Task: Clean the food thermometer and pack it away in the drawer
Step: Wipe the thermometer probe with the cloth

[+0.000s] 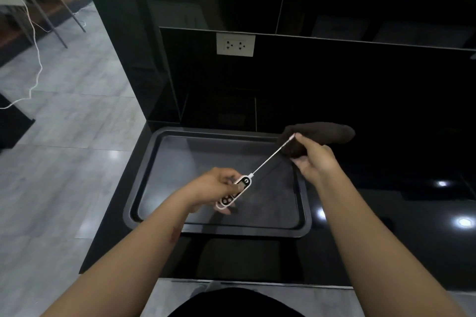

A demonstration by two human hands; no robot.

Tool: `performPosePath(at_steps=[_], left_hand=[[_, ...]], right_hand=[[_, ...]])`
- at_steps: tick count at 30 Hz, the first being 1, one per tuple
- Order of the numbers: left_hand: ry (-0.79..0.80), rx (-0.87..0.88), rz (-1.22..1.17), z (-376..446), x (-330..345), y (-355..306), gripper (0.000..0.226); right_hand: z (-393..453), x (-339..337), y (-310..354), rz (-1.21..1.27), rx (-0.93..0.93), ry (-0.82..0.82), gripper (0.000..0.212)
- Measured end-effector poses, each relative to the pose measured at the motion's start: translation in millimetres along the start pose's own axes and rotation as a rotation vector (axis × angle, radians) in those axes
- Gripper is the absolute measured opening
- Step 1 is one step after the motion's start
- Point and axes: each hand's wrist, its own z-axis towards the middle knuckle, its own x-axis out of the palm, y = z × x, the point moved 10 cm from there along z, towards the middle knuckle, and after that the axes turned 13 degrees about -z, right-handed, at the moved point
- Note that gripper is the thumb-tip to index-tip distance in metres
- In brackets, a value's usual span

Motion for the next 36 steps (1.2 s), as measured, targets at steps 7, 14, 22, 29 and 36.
performPosePath(at_steps=[7, 14, 22, 29, 36], left_hand=[[0.091, -0.048, -0.351, 2, 30, 0, 0.003], [0.047, -0.015, -0.282, 4, 45, -11, 0.004], [0.0, 0.018, -0.23, 3, 41, -22, 0.008], [0.008, -0.009, -0.24, 1, 39, -19, 0.013], [-0.009, 0.003, -0.261, 5, 37, -18, 0.01]], right_hand=[[-23, 32, -16, 0.3, 0.077, 0.105, 0.037], [-32, 35, -26, 0.154, 0.015, 0.011, 0.039], [-28, 34, -20, 0.194, -0.046, -0.08, 0.034], [-28, 30, -18, 0.149, -0.061, -0.096, 0.037], [-31, 31, -34, 0.074, -0.034, -0.138, 0.024]])
